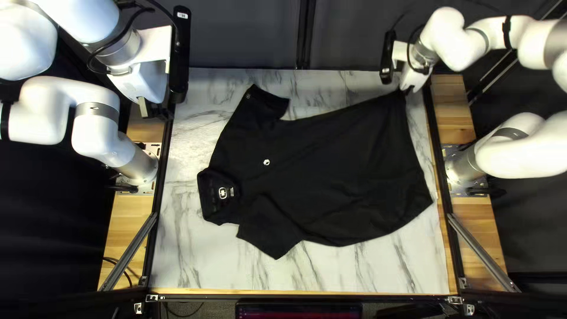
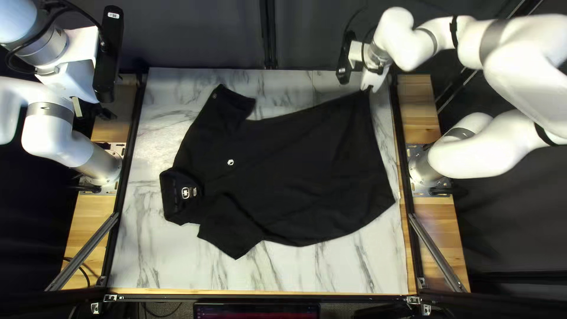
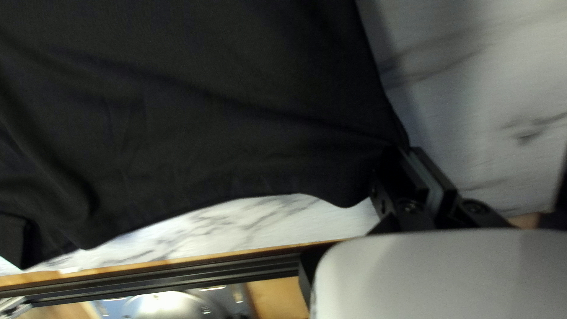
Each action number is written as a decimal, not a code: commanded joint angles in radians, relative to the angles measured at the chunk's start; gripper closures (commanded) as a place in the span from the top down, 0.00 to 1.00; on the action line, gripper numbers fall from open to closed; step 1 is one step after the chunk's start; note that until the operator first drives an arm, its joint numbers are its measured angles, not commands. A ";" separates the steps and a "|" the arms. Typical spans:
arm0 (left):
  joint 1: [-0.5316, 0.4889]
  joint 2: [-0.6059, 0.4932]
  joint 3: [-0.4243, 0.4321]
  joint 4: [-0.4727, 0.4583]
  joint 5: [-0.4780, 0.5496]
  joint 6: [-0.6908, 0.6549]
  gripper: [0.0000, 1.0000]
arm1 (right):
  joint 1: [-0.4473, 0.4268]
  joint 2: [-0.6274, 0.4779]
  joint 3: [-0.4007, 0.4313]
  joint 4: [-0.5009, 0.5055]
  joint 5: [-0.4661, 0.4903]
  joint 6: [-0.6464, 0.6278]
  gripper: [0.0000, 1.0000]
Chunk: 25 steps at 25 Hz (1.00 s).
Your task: Fold t-shirt
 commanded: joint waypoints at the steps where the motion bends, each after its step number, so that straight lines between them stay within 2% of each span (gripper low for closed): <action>1: 0.000 0.000 0.000 0.000 0.000 0.000 1.00 | 0.044 -0.035 0.098 0.062 -0.082 -0.011 1.00; 4: 0.000 0.000 0.000 0.000 0.000 0.000 1.00 | 0.064 -0.086 0.155 0.097 -0.106 -0.030 1.00; 6: 0.000 0.000 0.000 0.000 0.000 0.000 1.00 | 0.068 -0.148 0.181 0.102 -0.085 -0.035 1.00; 10: 0.000 0.000 0.000 0.000 0.000 0.000 1.00 | 0.099 -0.381 0.219 0.083 0.065 0.004 1.00; 11: 0.000 0.000 0.000 0.000 0.000 0.000 1.00 | 0.111 -0.410 0.223 0.080 0.084 0.015 1.00; 13: 0.000 0.000 0.000 0.000 0.000 0.000 1.00 | 0.177 -0.504 0.239 0.061 0.142 0.077 1.00; 15: 0.000 0.000 0.000 0.000 0.000 0.000 1.00 | 0.297 -0.613 0.267 0.038 0.206 0.177 1.00; 16: 0.000 0.000 0.000 0.000 0.000 0.000 1.00 | 0.320 -0.630 0.272 0.035 0.216 0.192 1.00; 18: 0.000 0.000 0.000 0.000 0.000 0.000 1.00 | 0.464 -0.698 0.298 0.017 0.251 0.303 1.00; 19: 0.000 0.000 0.000 0.000 0.000 0.000 1.00 | 0.574 -0.725 0.311 0.004 0.263 0.388 1.00; 21: 0.000 0.000 0.000 0.000 0.000 0.000 1.00 | 0.687 -0.726 0.316 -0.009 0.261 0.471 1.00; 22: 0.000 0.000 0.000 0.000 0.000 0.000 1.00 | 0.800 -0.696 0.312 -0.024 0.239 0.562 1.00; 23: 0.000 0.000 0.000 0.000 0.000 0.000 1.00 | 0.852 -0.673 0.306 -0.032 0.226 0.605 1.00; 24: 0.000 0.000 0.000 0.000 0.000 0.000 1.00 | 0.959 -0.618 0.293 -0.048 0.197 0.695 1.00; 25: 0.000 0.000 0.000 0.000 0.000 0.000 1.00 | 1.020 -0.581 0.282 -0.056 0.181 0.744 1.00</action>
